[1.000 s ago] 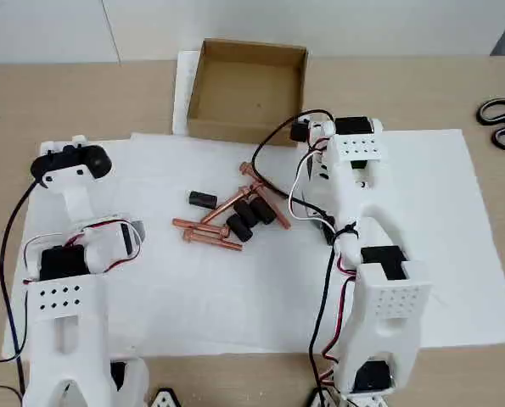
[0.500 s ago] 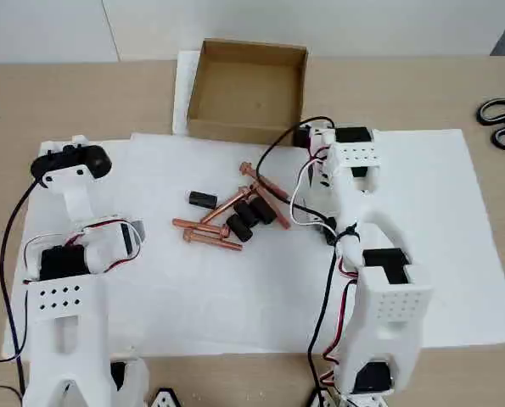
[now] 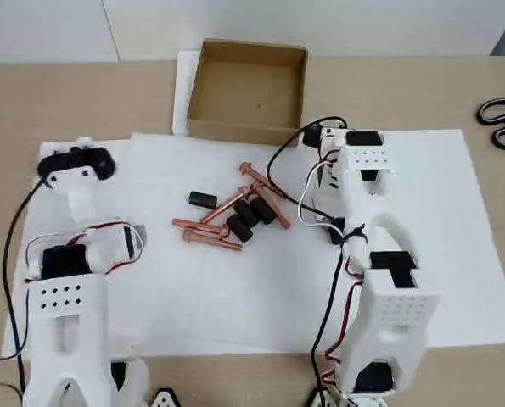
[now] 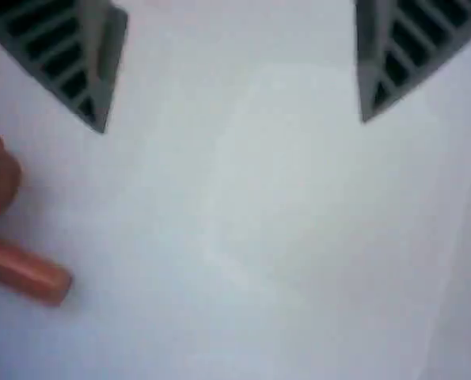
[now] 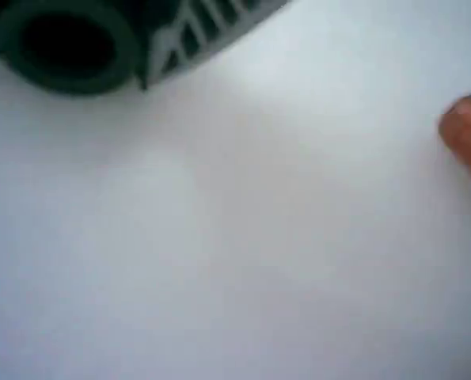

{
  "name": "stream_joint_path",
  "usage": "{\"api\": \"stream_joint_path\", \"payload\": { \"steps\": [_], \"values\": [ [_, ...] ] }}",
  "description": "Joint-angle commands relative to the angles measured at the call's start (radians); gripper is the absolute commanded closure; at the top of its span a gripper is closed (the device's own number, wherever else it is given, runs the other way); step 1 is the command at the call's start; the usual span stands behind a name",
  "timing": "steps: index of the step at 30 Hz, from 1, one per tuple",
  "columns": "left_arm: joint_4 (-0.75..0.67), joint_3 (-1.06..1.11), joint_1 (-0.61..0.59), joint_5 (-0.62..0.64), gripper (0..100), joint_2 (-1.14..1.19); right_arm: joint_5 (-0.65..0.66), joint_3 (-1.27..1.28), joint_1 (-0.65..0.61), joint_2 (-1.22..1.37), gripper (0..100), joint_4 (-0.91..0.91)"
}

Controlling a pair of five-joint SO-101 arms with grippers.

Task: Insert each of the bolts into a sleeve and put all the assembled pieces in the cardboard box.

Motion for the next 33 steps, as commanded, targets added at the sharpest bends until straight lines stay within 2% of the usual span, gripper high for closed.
{"api": "stream_joint_path", "payload": {
  "steps": [1,6,11,16,21,24,29,33],
  "values": [
    [0.080,-0.101,0.017,-0.041,80,0.031,-0.002,-0.094,0.019,-0.061,99.4,0.087],
    [0.180,-0.317,0.021,-0.044,80,0.118,0.040,-0.239,0.056,-0.136,99.5,0.226],
    [0.285,-0.604,0.054,-0.044,80,0.290,0.041,-0.276,0.105,-0.217,99.5,0.257],
    [0.351,-0.809,0.181,-0.048,80,0.539,0.038,-0.270,0.151,-0.245,99.5,0.260],
    [0.353,-0.964,0.339,-0.187,80,0.746,0.038,-0.270,0.176,-0.245,99.5,0.260],
    [0.351,-1.093,0.399,-0.196,80,0.848,0.037,-0.270,0.176,-0.245,99.5,0.260],
    [0.310,-1.340,0.442,-0.035,80,1.016,0.035,-0.270,0.176,-0.240,99.5,0.260],
    [0.264,-1.501,0.460,0.146,80,1.191,0.034,-0.269,0.174,-0.239,99.5,0.260]
  ]
}}
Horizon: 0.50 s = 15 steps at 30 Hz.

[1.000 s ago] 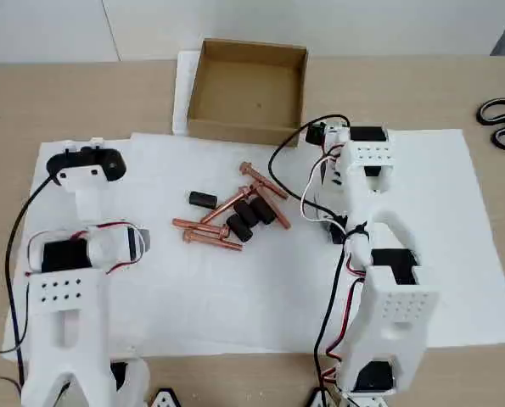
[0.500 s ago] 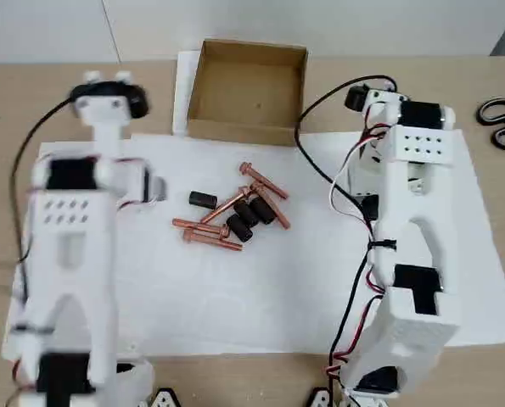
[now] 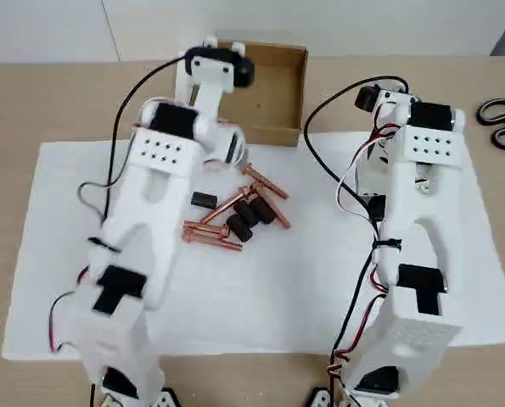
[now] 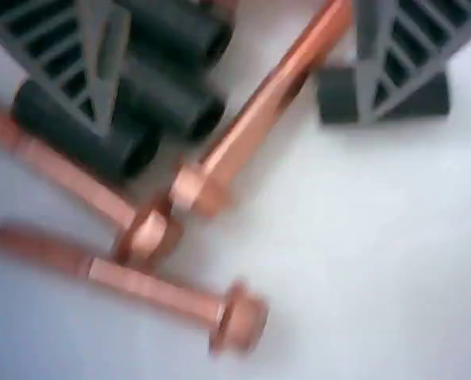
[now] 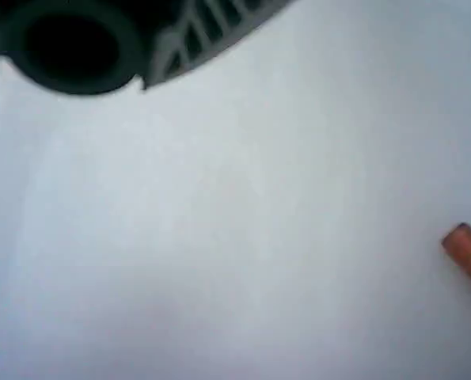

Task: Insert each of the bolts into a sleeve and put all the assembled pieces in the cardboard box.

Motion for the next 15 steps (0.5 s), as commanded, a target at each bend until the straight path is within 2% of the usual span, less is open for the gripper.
{"api": "stream_joint_path", "payload": {
  "steps": [1,5,15],
  "values": [
    [-0.044,-0.168,0.025,0.157,80,0.126,0.002,-0.048,0.007,-0.065,99.5,0.015],
    [-0.038,-0.312,0.069,0.287,80,0.292,0.002,-0.029,0.007,-0.065,99.5,0.010],
    [0.034,-0.481,0.132,0.339,80,0.468,0.002,0.002,0.007,-0.065,99.5,0.004]
  ]
}}
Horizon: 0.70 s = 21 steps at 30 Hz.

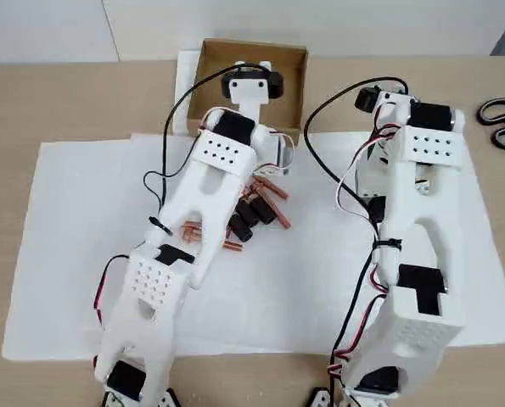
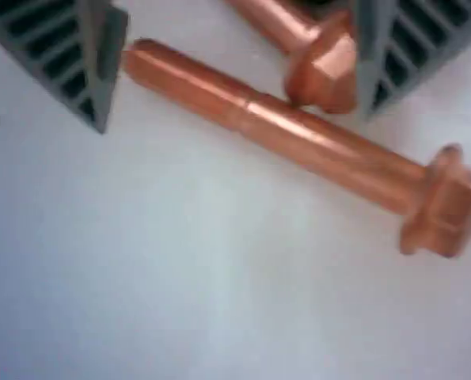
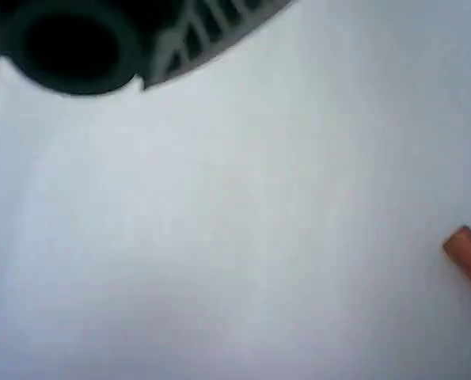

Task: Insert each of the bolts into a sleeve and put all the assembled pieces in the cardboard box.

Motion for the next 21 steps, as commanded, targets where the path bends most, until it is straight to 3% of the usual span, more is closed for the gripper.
{"api": "stream_joint_path", "payload": {
  "steps": [1,6,21],
  "values": [
    [0.011,-0.068,-0.003,0.066,80,0.011,0.002,-0.005,0.007,-0.065,99.5,0.004],
    [0.012,-0.064,-0.044,0.169,80,0.051,0.002,-0.005,0.007,-0.065,99.5,0.002],
    [-0.034,-0.068,-0.051,0.206,80,0.147,0.000,-0.003,0.002,-0.065,99.5,0.002]
  ]
}}
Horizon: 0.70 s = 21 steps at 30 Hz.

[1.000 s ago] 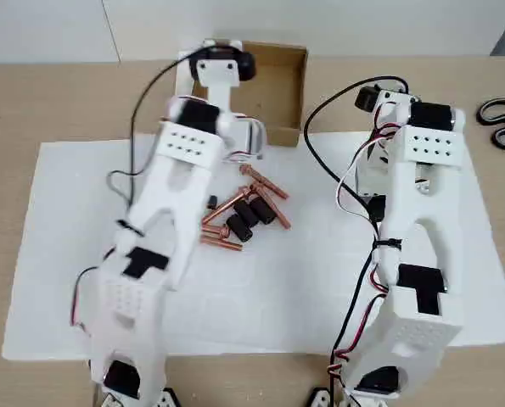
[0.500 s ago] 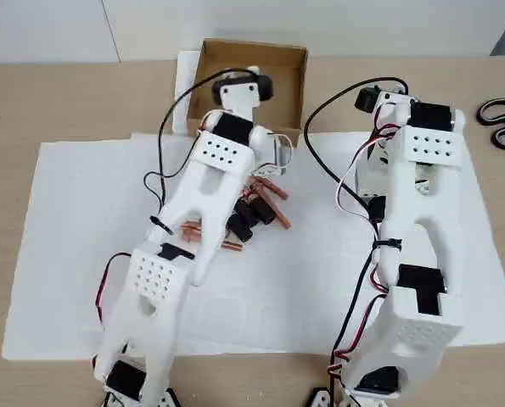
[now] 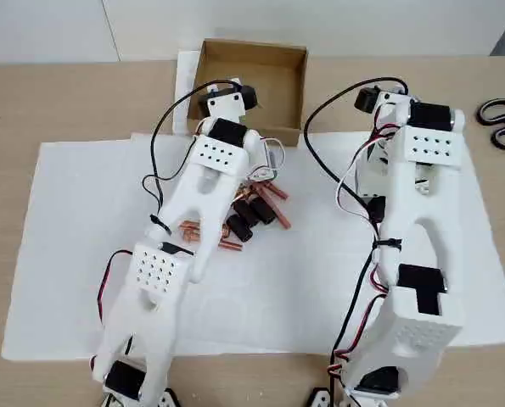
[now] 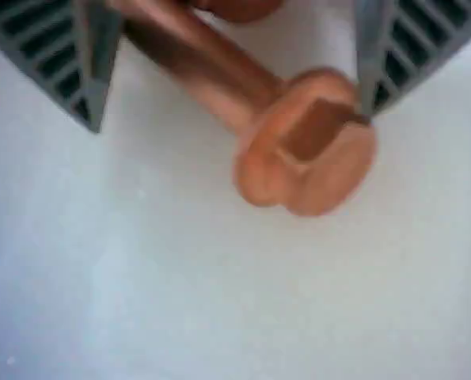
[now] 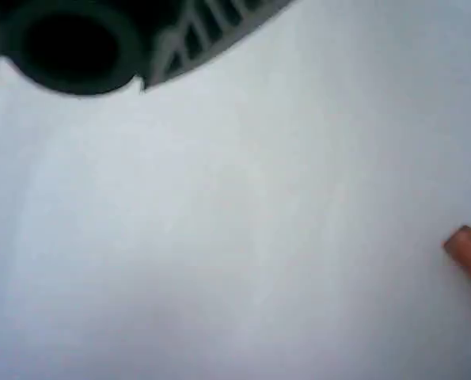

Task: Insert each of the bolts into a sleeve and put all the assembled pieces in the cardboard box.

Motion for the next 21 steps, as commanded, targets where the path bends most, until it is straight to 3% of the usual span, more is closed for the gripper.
{"api": "stream_joint_path", "payload": {
  "steps": [1,10,21],
  "values": [
    [-0.029,-0.028,-0.003,0.006,81,-0.002,0.000,-0.003,0.002,-0.065,99.5,0.002],
    [-0.086,-0.028,0.005,0.006,96,-0.003,0.000,-0.003,0.002,-0.064,99.5,0.002],
    [-0.086,-0.044,0.071,0.006,97,-0.009,-0.023,-0.002,0.001,-0.016,99.4,-0.012]
  ]
}}
